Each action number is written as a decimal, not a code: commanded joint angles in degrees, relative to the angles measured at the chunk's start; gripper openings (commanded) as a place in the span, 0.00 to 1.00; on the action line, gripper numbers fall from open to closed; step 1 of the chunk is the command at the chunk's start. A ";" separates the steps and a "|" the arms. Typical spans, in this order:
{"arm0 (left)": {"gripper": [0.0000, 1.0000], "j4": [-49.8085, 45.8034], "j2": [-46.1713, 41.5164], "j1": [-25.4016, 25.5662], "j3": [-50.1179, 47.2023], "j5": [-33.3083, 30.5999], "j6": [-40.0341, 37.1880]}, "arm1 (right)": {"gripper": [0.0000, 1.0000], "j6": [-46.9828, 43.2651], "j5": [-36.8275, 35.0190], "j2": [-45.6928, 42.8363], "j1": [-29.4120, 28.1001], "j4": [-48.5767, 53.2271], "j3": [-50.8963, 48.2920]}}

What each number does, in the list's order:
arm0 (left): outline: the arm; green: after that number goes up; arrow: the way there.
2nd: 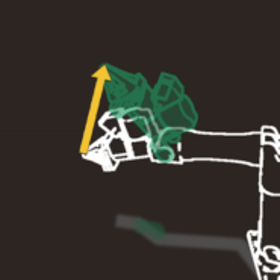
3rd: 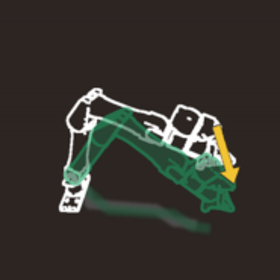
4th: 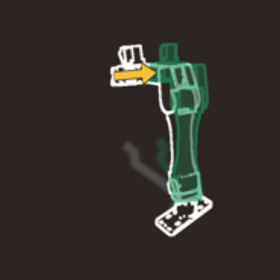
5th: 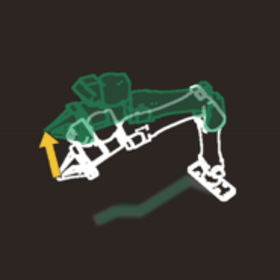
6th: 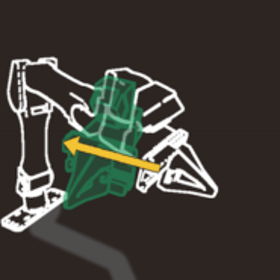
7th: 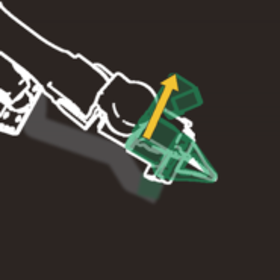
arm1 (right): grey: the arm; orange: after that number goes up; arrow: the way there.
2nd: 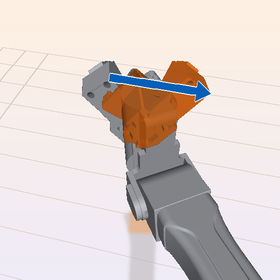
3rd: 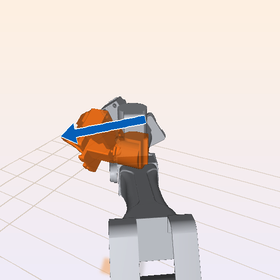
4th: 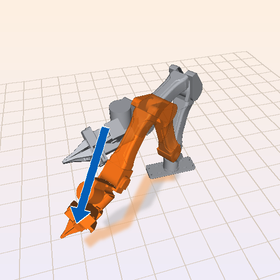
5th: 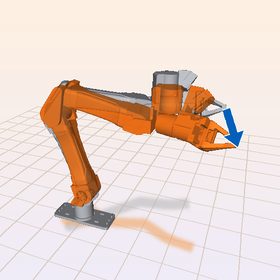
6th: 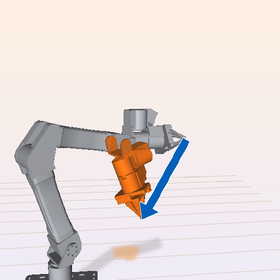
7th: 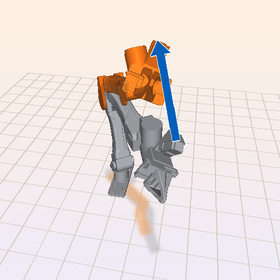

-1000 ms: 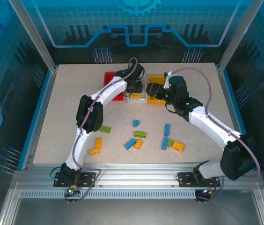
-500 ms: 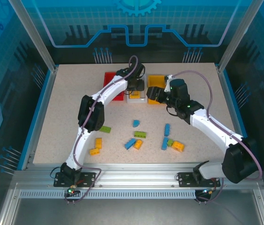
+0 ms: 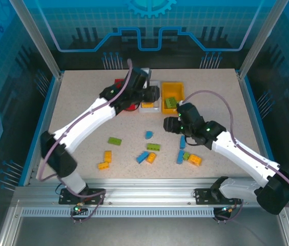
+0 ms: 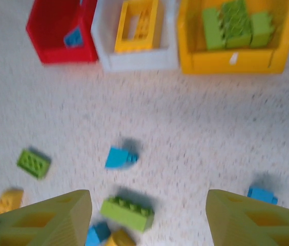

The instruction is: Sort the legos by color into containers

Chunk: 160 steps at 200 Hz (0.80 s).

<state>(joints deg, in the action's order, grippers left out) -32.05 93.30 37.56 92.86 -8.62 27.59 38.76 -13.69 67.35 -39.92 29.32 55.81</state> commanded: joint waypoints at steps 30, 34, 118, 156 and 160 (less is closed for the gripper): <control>0.48 -1.74 -26.31 3.58 -28.83 -12.18 18.33 | 0.72 -17.09 7.21 9.51 -15.46 -5.71 1.83; 0.48 -2.80 -28.95 3.81 -30.65 -13.73 20.06 | 0.72 -18.94 8.39 11.35 -15.95 -6.27 3.00; 0.51 -30.26 -57.07 3.93 -41.47 -28.64 41.34 | 0.80 -39.20 10.76 53.77 -17.11 4.82 40.67; 0.51 -30.66 -58.44 3.92 -39.91 -29.93 40.24 | 0.80 -40.56 8.18 63.34 -17.71 11.00 52.20; 0.51 -30.61 -58.56 3.97 -39.79 -30.23 40.13 | 0.80 -40.57 8.09 63.83 -17.73 11.02 52.68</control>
<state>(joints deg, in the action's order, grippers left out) -59.99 35.70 41.39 51.55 -35.18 66.63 1.15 -4.01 127.94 -56.47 33.76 103.88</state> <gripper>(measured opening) 0.505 0.801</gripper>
